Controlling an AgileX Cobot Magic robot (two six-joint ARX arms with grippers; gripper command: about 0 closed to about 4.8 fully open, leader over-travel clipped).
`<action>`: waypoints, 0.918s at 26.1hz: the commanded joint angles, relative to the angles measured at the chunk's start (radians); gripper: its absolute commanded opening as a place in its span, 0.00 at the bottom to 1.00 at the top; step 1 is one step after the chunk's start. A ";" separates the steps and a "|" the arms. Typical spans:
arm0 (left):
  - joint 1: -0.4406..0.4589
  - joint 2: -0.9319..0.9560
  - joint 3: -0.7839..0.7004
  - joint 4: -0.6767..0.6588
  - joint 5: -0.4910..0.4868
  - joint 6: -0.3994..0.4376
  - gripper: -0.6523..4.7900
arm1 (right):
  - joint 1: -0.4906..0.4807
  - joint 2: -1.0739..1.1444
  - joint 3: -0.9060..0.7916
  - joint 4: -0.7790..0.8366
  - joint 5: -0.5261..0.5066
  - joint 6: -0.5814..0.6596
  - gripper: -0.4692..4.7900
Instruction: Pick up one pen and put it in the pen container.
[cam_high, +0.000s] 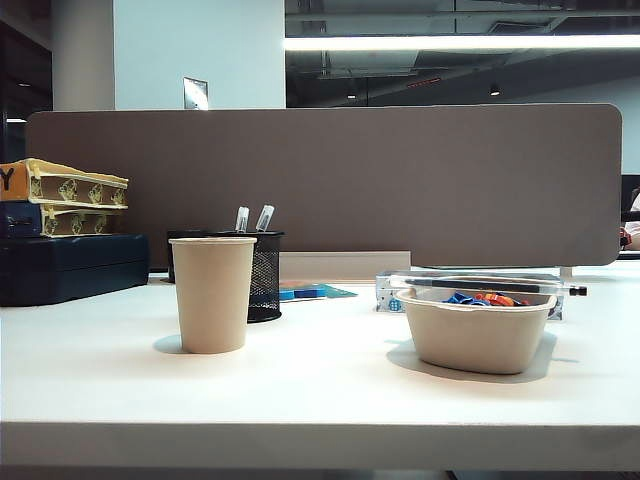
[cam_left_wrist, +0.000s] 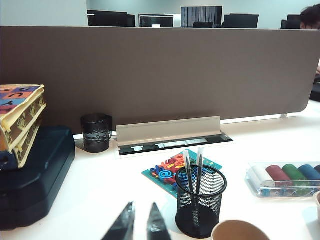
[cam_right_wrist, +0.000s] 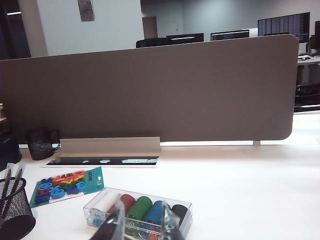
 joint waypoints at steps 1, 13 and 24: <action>-0.002 0.046 0.040 0.017 0.035 0.030 0.19 | 0.002 0.019 0.035 -0.008 -0.003 -0.011 0.27; -0.002 0.211 0.129 0.019 0.126 0.030 0.19 | 0.002 0.241 0.211 -0.072 -0.130 -0.073 0.27; -0.002 0.278 0.145 0.019 0.210 0.041 0.19 | 0.010 0.476 0.303 -0.103 -0.249 -0.101 0.27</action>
